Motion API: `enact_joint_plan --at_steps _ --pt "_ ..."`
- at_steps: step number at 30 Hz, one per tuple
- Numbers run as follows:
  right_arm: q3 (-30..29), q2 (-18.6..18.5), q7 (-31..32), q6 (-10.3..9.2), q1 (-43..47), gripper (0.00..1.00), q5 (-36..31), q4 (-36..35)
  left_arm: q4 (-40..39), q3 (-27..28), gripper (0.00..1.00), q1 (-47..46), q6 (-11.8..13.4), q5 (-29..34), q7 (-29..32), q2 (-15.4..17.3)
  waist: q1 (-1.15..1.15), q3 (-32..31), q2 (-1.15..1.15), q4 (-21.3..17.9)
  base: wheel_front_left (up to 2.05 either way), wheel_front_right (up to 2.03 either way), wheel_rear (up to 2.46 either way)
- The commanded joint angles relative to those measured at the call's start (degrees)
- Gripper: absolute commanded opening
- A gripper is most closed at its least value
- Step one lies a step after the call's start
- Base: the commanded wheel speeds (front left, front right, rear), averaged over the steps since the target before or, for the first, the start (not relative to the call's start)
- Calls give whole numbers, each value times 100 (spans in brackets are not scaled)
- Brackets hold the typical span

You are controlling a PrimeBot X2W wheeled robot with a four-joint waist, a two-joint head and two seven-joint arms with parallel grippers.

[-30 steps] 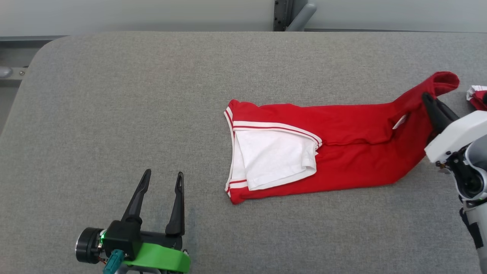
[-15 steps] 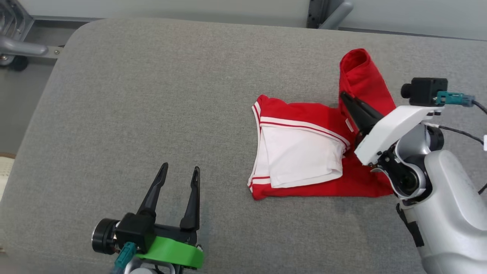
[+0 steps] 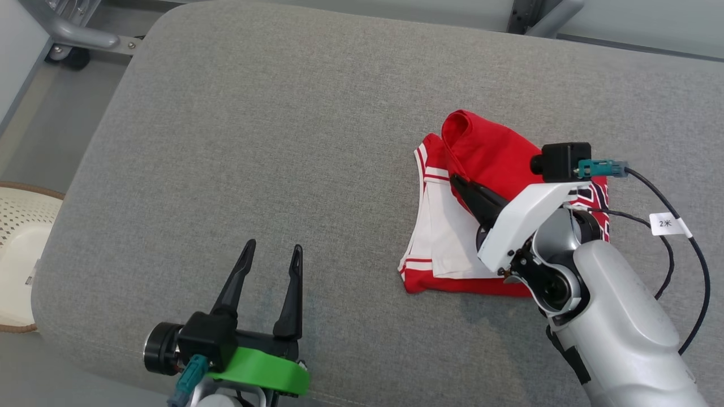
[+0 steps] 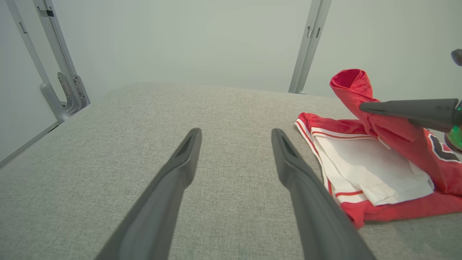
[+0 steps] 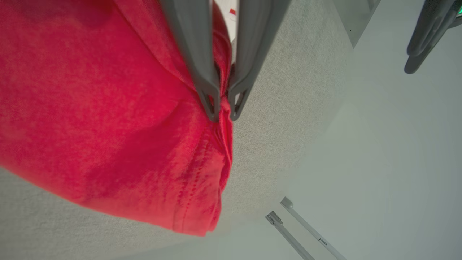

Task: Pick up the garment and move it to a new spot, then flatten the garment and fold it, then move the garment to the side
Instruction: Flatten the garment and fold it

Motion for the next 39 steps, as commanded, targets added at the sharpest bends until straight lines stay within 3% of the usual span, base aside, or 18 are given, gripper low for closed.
enact_joint_plan --at_steps 1,13,14,15,20,28,39 --pt "73 28 -58 1 -28 0 57 69 33 -23 100 -56 17 -37 -15 -4 0 -13 0 10 0 0 0" --pt "512 229 -274 1 -174 0 237 656 161 -77 100 -84 -12 -3 -15 -4 0 -132 0 -12 0 0 0" --pt "517 243 -309 1 -188 64 249 725 170 -79 100 -74 -12 -11 -15 -4 0 -144 0 -19 0 0 0" --pt "489 264 -367 1 -196 100 308 773 179 -79 100 -60 -10 -21 -15 -4 0 -161 0 -33 0 0 0" --pt "451 283 -621 1 -170 100 638 685 239 -50 100 59 3 10 -15 -3 0 -316 0 -188 0 0 0" --pt "-47 -244 -1616 1 348 100 620 213 147 207 100 223 115 62 -15 -2 0 -638 0 -676 0 0 0" --pt "-114 -753 -3234 1 1061 100 -577 514 173 487 100 431 372 -124 -15 0 0 -912 0 -1375 0 0 0"
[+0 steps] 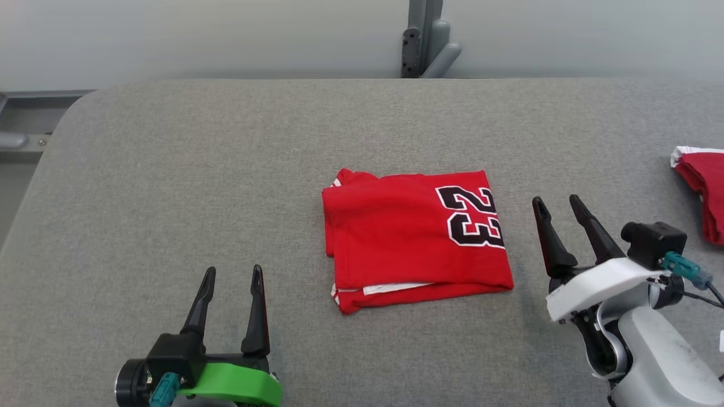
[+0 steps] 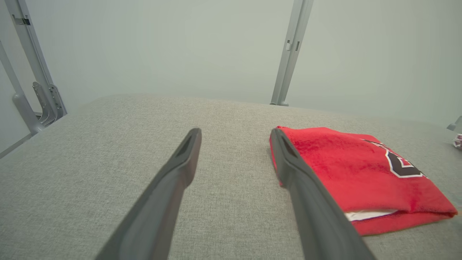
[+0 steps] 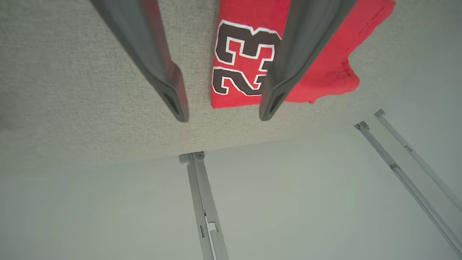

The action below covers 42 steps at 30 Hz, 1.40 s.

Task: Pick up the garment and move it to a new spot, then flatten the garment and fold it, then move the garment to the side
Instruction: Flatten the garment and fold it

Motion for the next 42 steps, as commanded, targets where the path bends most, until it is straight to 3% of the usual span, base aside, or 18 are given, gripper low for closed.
enact_joint_plan --at_steps 1,3,10,17,28,42 --pt "0 -11 -88 1 140 100 -171 20 34 48 100 113 40 -29 -15 4 0 -206 0 -245 0 0 0" --pt "-170 43 -152 1 289 100 -408 21 52 106 100 153 60 -51 -15 5 0 -292 0 -318 0 0 0" --pt "-925 444 -151 0 1162 100 -1610 -1110 -60 284 100 377 106 233 -15 5 0 -552 0 -430 0 0 0" --pt "-940 645 -152 0 1889 100 -2375 -1777 -463 267 100 686 -99 880 -14 5 0 -699 0 -414 0 0 0" --pt "-916 822 -153 0 2247 100 -2568 -1962 -423 259 100 1001 -224 939 -15 6 0 -787 0 -396 0 0 0" --pt "-969 880 -153 0 2253 100 -2475 -1926 -389 224 100 996 -157 900 -15 5 0 -818 0 -359 0 0 0"
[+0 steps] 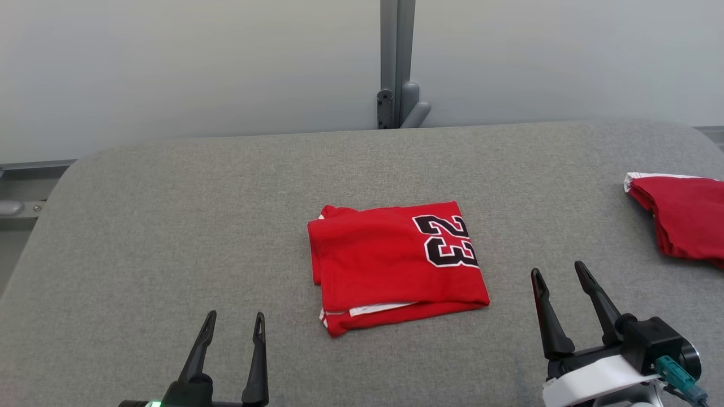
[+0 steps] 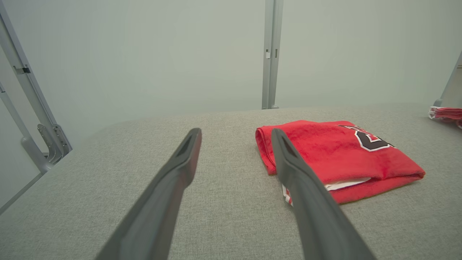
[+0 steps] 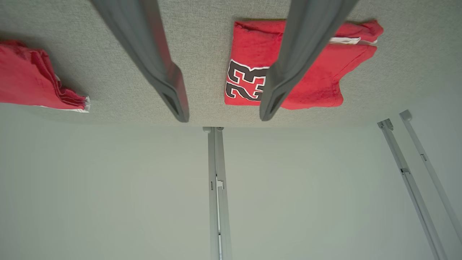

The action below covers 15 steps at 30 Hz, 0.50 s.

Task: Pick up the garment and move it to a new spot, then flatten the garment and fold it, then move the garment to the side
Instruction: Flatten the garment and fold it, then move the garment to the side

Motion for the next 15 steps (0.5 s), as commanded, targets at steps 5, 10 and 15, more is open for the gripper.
enact_joint_plan --at_steps 5,10,15 --pt "16 18 -9 -1 26 100 18 15 -46 9 100 28 30 -1 -15 6 0 18 0 12 0 0 0" --pt "26 15 -9 -1 12 100 37 23 -41 2 100 15 23 4 -15 6 0 38 0 29 0 0 0" --pt "21 9 -10 -1 -2 100 58 29 -39 -20 100 -20 26 20 -15 6 0 73 0 73 0 0 0"
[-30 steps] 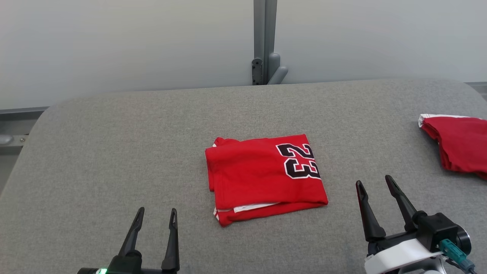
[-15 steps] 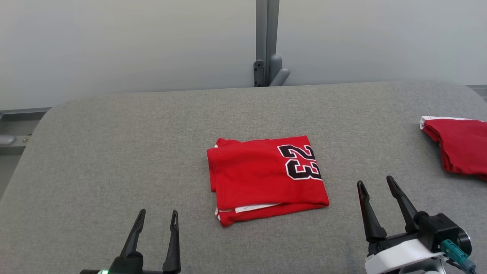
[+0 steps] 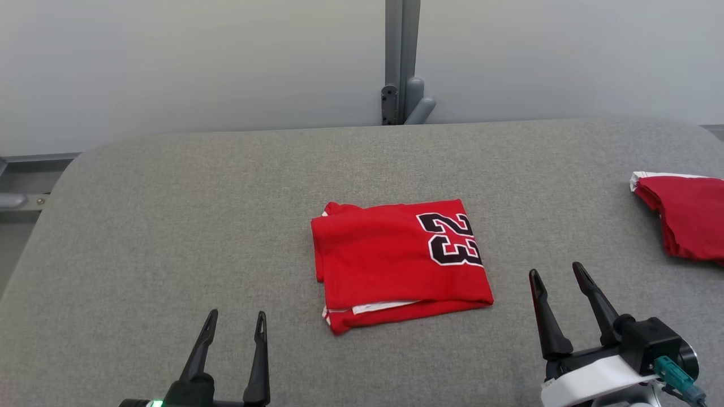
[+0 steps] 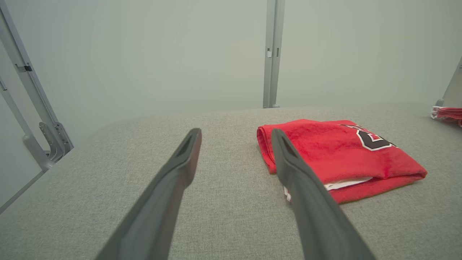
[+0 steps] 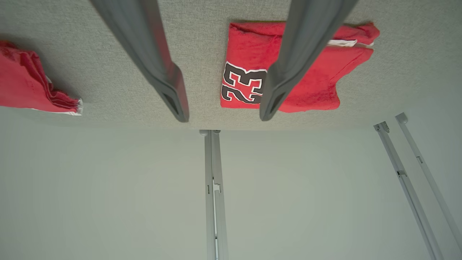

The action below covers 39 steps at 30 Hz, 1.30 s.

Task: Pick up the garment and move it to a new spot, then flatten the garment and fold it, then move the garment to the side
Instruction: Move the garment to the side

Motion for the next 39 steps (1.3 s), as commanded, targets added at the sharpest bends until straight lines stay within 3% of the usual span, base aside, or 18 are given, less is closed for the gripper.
enact_joint_plan --at_steps 1,9,13,26,32,39 --pt "-6 -4 -11 -1 -3 100 42 20 -10 -8 100 -23 15 24 -15 6 0 19 0 31 0 0 0" --pt "101 -21 -11 -1 -98 100 176 145 -37 -45 100 -82 -3 64 -14 6 0 94 0 136 0 0 0" --pt "242 -19 -11 -1 -371 100 514 625 -101 -128 100 -144 -14 92 -15 6 0 191 0 165 0 0 0" --pt "1438 -794 118 -1 -2293 100 3565 2589 -114 -357 100 -478 -137 159 -15 6 0 750 0 408 0 0 0" --pt "1973 -1189 739 0 -2878 100 5012 2917 -96 -400 100 -695 -176 126 -14 6 0 1093 0 569 0 0 0" --pt "2208 -1419 1239 0 -3134 100 6223 3041 -80 -449 100 -876 -171 80 -15 6 0 1346 0 691 0 0 0"
